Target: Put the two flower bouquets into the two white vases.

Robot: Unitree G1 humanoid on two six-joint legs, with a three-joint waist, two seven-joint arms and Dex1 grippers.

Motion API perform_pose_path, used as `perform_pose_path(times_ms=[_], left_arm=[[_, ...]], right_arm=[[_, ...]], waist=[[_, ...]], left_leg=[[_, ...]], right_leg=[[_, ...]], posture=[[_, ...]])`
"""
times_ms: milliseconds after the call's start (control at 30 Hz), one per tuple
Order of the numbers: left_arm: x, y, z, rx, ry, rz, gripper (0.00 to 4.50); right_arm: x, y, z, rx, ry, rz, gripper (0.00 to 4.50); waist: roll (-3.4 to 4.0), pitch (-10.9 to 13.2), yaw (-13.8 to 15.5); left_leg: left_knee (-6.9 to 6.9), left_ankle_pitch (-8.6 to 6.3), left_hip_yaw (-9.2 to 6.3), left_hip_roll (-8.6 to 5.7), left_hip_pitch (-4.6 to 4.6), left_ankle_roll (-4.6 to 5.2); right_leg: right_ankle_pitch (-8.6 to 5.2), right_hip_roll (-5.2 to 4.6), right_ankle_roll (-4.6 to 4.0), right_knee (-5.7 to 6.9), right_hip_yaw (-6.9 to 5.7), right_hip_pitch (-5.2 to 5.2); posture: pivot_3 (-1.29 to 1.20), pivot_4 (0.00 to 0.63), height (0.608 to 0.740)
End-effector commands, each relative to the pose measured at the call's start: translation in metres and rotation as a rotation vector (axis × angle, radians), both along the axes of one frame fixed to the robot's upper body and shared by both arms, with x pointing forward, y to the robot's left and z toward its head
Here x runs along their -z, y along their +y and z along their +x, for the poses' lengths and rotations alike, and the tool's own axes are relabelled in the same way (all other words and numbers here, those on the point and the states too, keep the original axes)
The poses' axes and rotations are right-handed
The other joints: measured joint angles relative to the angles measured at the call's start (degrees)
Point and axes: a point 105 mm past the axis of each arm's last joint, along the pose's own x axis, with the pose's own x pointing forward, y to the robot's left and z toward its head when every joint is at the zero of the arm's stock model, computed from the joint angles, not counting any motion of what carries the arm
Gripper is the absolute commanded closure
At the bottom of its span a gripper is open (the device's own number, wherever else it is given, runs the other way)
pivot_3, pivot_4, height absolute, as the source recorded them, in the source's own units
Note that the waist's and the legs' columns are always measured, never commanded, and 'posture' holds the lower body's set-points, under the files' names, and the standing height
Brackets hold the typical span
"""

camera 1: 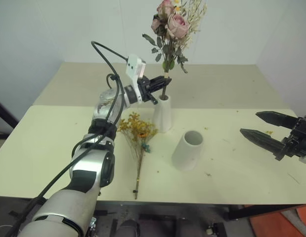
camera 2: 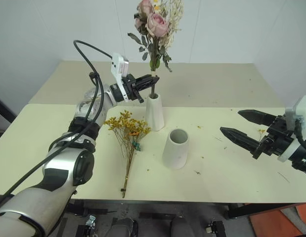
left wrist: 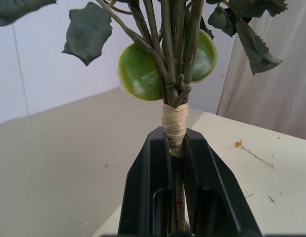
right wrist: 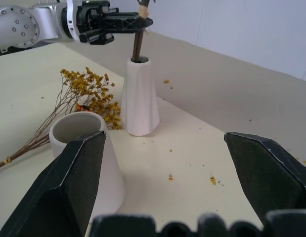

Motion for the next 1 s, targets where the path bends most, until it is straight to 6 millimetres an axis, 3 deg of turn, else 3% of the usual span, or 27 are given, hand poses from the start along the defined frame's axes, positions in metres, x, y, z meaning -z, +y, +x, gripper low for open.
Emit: perform_pose_path(times_ms=[33, 367, 400, 767, 800, 1000], left_arm=[[-0.015, -0.002, -0.006, 0.018, -0.064, 0.002, 4.42], [-0.012, -0.004, -0.006, 0.019, -0.056, 0.008, 4.42], [-0.012, -0.003, -0.006, 0.018, -0.055, 0.007, 3.67], [-0.016, 0.001, -0.007, 0.016, -0.064, 0.01, 0.2], [-0.016, 0.003, -0.008, 0.017, -0.068, 0.014, 0.03], [-0.022, 0.019, -0.019, 0.033, -0.079, 0.024, 0.03]], right_arm=[[-0.014, -0.001, -0.003, 0.003, -0.079, -0.009, 0.0], [-0.016, -0.001, -0.003, 0.001, -0.09, -0.005, 0.0], [-0.016, -0.001, -0.003, 0.001, -0.091, -0.005, 0.0], [-0.016, 0.0, -0.001, -0.001, -0.097, -0.004, 0.0], [-0.016, 0.0, -0.001, -0.002, -0.097, -0.004, 0.0], [-0.016, 0.001, -0.001, -0.006, -0.097, -0.006, 0.0]], waist=[[0.0, 0.0, 0.05], [0.0, 0.0, 0.03], [0.0, 0.0, 0.04], [0.0, 0.0, 0.02], [0.0, 0.0, 0.02], [0.02, -0.01, -0.06]], left_leg=[[0.0, 0.0, 0.0, 0.0, -0.01, 0.0], [0.0, 0.0, 0.0, 0.0, 0.0, 0.0], [0.0, 0.0, 0.0, 0.0, 0.0, 0.0], [0.0, 0.0, 0.0, 0.0, 0.0, 0.0], [0.0, 0.0, 0.0, 0.0, 0.0, 0.0], [0.0, 0.0, 0.0, 0.0, 0.01, 0.0]], right_leg=[[0.0, 0.0, 0.0, 0.0, 0.0, 0.0], [0.0, 0.0, 0.0, 0.0, 0.0, 0.0], [0.0, 0.0, 0.0, -0.01, 0.0, 0.0], [0.0, 0.0, 0.0, -0.01, 0.0, 0.0], [0.0, 0.0, 0.0, 0.0, 0.0, 0.0], [0.0, 0.0, 0.0, 0.02, 0.0, 0.0]], posture=[[0.0, 0.15, 0.74], [0.0, 0.15, 0.74], [0.0, 0.15, 0.74], [0.0, 0.15, 0.74], [0.0, 0.15, 0.74], [0.0, 0.15, 0.74]])
